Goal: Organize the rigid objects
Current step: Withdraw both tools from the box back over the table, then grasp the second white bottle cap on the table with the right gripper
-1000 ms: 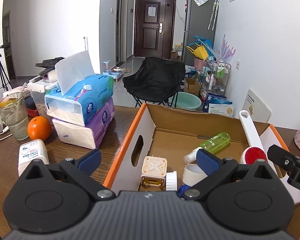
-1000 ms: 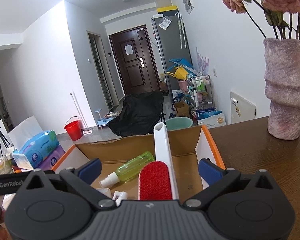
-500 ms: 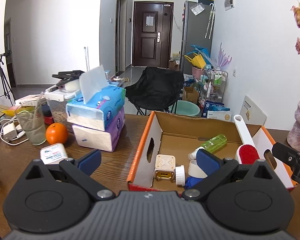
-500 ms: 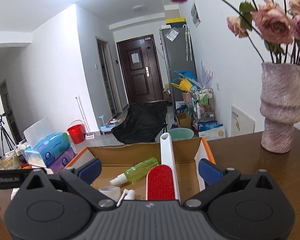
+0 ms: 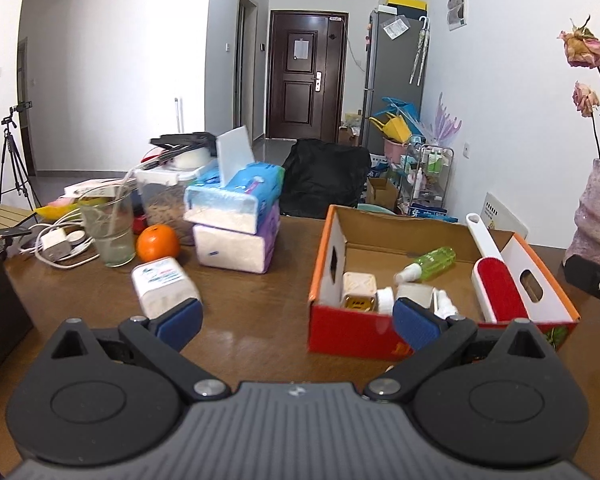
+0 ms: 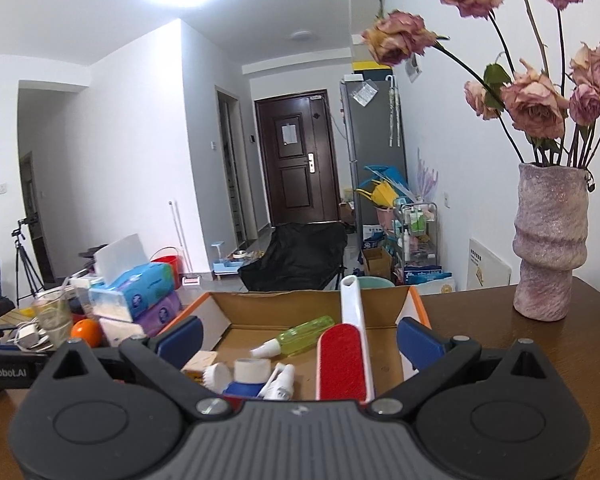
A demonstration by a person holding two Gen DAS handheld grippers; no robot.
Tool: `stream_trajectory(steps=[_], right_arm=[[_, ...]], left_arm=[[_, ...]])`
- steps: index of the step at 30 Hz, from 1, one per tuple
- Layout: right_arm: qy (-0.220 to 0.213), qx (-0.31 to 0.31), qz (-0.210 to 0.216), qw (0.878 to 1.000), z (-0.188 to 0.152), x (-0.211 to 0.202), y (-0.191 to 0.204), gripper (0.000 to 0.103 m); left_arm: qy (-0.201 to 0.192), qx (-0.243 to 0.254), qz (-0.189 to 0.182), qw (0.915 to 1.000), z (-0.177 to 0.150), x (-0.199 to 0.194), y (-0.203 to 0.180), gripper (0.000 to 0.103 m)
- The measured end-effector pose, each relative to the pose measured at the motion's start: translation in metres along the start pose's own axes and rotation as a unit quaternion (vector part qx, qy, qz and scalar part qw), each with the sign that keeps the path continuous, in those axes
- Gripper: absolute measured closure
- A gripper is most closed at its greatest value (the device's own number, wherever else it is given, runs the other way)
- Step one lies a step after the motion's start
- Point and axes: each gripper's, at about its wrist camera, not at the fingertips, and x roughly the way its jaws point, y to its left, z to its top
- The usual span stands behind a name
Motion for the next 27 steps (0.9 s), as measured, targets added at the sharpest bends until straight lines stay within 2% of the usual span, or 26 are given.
stream_trajectory(steps=[11, 27], right_arm=[[0.011, -0.011, 0.008, 1.0, -0.018, -0.04, 0.022, 0.0], [0.047, -0.026, 0.012, 0.998, -0.05, -0.053, 0.063, 0.0]], left_arm=[[-0.004, 0.008, 0.008, 0.9999, -0.028, -0.043, 0.033, 0.0], [-0.002, 0.012, 0.023, 0.9997, -0.058, -0.07, 0.086, 0.0]])
